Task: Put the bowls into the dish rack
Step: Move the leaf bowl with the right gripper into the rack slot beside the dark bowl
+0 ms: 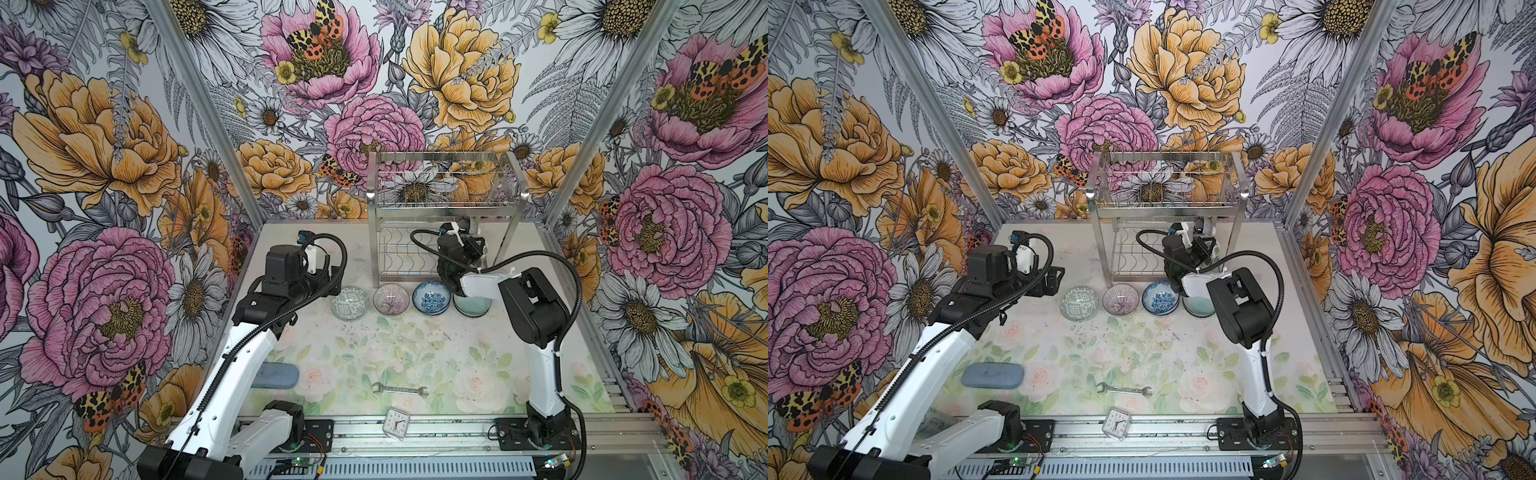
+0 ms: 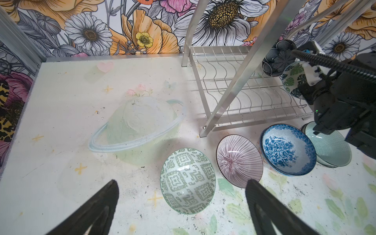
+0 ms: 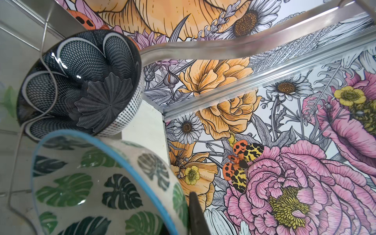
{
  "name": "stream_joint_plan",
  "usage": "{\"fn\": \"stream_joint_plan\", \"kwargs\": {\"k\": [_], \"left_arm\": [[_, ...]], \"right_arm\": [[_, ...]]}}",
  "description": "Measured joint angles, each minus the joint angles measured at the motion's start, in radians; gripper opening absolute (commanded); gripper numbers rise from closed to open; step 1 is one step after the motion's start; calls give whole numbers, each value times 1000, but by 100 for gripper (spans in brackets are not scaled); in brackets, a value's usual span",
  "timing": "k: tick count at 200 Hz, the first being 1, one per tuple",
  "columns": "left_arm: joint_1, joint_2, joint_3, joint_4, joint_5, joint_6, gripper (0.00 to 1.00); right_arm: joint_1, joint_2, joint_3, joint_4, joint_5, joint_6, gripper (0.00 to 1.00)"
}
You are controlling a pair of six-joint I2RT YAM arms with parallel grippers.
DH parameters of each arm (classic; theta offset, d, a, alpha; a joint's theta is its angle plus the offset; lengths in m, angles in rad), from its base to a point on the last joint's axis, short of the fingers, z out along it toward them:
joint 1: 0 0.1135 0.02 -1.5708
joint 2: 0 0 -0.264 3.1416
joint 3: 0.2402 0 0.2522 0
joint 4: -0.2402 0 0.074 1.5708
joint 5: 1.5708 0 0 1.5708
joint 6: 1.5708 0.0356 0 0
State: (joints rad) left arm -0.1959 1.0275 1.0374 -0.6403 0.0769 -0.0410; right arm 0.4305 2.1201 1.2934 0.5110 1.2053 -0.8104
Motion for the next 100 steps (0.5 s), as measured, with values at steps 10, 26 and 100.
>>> {"fn": "stream_joint_plan", "kwargs": {"k": [10,26,100], "left_arm": [[0,0,0,0,0,0,99],[0,0,0,0,0,0,99],[0,0,0,0,3,0,99]], "right_arm": [[0,3,0,2,0,-4,0],[-1,5,0,2,0,-11,0],[-3,5,0,-123,-5,116,24]]}}
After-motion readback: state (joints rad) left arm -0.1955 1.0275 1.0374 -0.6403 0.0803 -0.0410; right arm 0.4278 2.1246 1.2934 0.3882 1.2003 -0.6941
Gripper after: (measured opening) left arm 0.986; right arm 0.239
